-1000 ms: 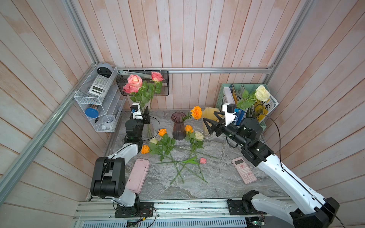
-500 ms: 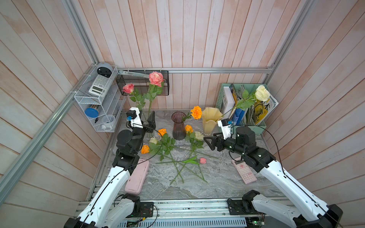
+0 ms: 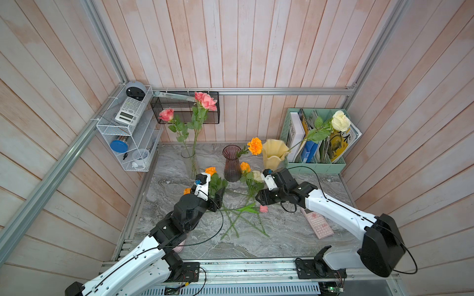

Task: Arrange the flowers in different vases according to their colors
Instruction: Pick up the flower at the center of the board.

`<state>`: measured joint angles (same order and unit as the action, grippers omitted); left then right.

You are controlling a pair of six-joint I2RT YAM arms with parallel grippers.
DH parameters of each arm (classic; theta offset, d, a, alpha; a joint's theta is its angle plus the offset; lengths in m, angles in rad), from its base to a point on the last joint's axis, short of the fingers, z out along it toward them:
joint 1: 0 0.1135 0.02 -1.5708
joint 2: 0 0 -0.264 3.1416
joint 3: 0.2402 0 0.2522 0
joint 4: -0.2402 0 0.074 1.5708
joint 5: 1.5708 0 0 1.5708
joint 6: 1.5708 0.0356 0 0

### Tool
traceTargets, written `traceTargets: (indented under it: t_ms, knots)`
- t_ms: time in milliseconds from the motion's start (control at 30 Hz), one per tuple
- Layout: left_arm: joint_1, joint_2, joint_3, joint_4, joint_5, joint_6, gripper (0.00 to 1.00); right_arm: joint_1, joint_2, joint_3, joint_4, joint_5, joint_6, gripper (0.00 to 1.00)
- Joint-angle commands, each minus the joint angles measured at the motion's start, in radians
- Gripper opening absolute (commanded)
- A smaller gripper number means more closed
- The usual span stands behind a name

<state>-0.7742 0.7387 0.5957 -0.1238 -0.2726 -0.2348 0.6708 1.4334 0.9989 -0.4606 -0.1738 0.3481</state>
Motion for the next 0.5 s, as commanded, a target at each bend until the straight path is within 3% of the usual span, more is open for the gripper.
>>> traceTargets:
  t_ms: [0, 467]
  knots:
    - [-0.037, 0.018, -0.060, 0.046, -0.027, -0.093, 0.74, 0.033, 0.084, 0.089, -0.020, 0.078, -0.013, 0.58]
    - [-0.065, 0.048, -0.149, 0.119, -0.023, -0.122, 0.74, 0.052, 0.450, 0.392, -0.234, 0.146, -0.061, 0.30]
